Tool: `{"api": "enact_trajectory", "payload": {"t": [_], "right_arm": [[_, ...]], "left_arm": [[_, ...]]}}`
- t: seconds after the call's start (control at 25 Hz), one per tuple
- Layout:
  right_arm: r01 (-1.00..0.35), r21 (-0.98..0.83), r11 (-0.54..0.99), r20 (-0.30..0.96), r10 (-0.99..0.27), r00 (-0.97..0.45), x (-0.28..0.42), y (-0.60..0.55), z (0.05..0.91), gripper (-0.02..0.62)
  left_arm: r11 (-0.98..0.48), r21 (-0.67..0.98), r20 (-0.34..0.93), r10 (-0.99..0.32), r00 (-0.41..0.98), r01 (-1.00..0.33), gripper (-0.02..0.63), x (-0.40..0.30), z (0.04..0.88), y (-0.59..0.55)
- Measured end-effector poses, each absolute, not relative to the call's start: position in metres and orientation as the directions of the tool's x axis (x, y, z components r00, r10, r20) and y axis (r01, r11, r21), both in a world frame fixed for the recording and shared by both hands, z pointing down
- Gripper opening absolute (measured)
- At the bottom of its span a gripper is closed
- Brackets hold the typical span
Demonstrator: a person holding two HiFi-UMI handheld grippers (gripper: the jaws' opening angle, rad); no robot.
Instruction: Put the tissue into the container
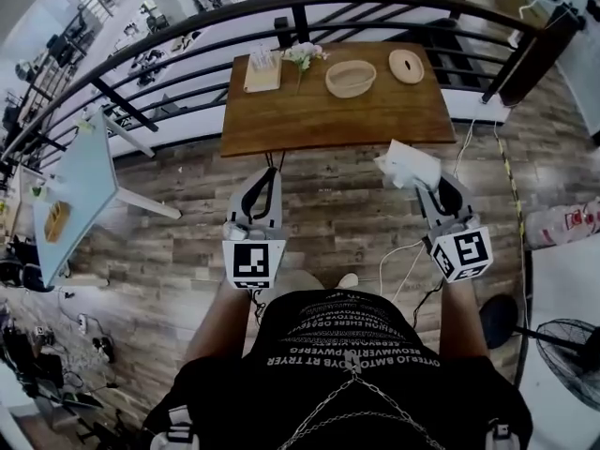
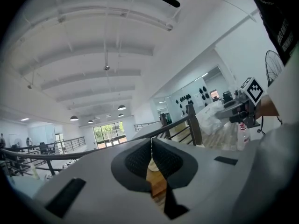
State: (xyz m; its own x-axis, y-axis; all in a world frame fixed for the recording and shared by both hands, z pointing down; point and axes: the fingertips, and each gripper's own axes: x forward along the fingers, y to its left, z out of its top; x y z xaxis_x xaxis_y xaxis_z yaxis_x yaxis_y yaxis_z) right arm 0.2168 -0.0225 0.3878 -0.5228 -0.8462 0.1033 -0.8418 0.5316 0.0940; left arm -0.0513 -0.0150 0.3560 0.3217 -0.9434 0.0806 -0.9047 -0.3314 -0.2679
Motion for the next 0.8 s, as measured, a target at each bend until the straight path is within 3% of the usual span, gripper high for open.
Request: {"api": "enact_trajectory", "payload": {"t": [0.8], "right_arm": [[-0.862,0.091,0.499,0.12,-0.865,-0.488,0.229,-0.076,0.397,0.106]], "left_arm": [[-0.363,-0.245,0.086,-0.932,0.353,-0.899,0.029,-0.033,0.374,-0.071]]}}
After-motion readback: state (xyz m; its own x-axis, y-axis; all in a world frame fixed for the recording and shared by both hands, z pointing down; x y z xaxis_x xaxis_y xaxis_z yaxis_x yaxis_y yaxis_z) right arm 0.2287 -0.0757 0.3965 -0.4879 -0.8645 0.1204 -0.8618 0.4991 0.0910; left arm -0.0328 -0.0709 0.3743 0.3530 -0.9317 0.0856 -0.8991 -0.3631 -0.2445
